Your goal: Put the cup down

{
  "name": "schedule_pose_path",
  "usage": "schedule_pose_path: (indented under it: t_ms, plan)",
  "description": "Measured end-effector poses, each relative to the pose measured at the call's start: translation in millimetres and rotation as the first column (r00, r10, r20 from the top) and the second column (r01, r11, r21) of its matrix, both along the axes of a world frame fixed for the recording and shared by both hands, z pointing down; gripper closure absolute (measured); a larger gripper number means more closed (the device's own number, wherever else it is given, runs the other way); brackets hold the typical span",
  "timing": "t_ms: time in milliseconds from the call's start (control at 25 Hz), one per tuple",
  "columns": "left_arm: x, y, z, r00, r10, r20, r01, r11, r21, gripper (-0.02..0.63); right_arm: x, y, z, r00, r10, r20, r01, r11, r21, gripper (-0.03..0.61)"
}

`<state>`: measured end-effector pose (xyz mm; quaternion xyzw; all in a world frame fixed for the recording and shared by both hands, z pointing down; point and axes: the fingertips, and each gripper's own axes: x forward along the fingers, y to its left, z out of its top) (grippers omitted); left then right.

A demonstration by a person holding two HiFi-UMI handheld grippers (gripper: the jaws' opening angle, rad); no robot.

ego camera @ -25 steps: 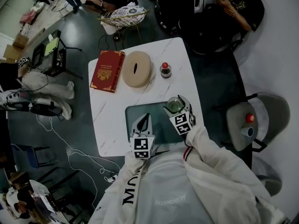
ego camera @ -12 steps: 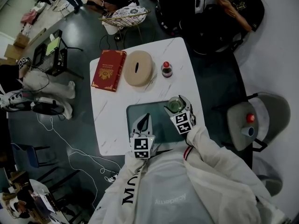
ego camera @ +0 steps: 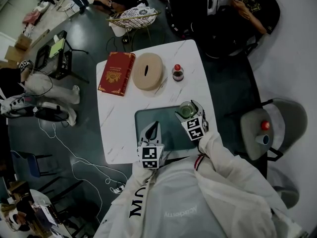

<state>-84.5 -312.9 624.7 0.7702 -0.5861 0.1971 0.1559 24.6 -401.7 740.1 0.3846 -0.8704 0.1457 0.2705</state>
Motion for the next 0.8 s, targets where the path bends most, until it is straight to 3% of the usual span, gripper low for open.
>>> schedule_pose_path:
  t_ms: [800]
  plan:
    - [-16.1, 30.1, -4.1, 1.0, -0.028, -0.001, 0.028, 1.0, 0.003, 0.603, 2.9, 0.9, -6.9, 1.0, 0.002, 0.003, -0.002, 1.0, -0.029, 0.172]
